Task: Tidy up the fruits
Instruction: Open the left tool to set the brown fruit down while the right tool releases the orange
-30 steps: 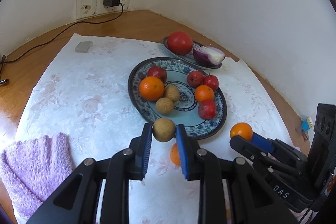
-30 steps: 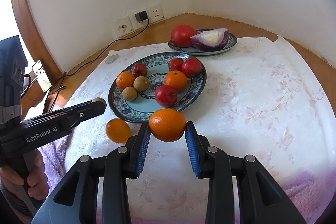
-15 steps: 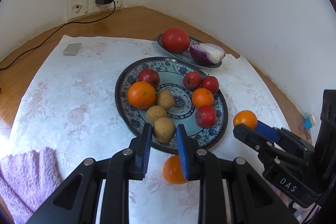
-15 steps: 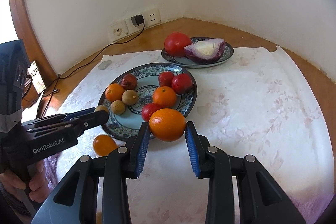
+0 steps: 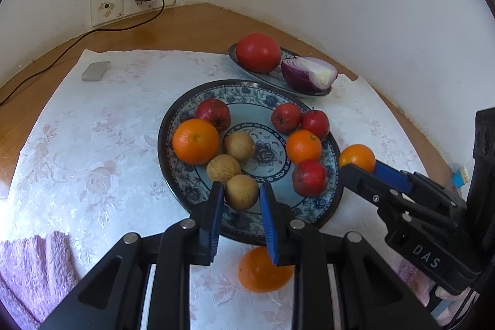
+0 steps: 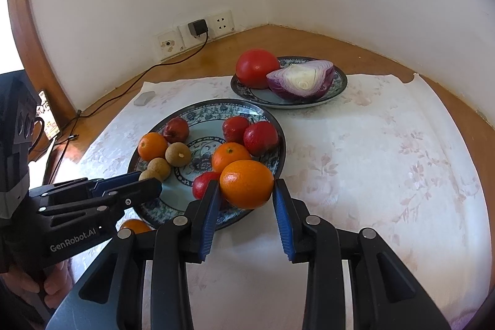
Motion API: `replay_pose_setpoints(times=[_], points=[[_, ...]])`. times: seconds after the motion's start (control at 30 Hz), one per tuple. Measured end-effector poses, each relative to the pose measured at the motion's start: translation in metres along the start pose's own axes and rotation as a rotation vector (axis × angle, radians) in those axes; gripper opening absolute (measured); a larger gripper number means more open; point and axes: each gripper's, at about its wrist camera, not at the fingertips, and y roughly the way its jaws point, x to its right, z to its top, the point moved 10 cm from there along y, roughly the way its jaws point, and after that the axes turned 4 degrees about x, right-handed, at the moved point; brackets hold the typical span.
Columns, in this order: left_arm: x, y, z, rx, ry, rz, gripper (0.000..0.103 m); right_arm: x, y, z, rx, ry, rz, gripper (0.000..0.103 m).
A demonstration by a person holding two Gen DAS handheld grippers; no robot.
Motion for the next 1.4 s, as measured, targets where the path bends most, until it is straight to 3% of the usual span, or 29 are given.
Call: replay_pose_setpoints(times=[1.2, 1.4], points=[[-0.005, 0.011, 0.002, -0.005, -0.005, 0.004, 0.025, 0.004, 0.019, -0.002, -0.029, 0.013, 0.003, 0.036], [-0.004, 0.008, 0.001, -0.009, -0.008, 0.004, 0.026, 0.001, 0.016, -0.002, -0.023, 0.01, 0.016, 0.042]])
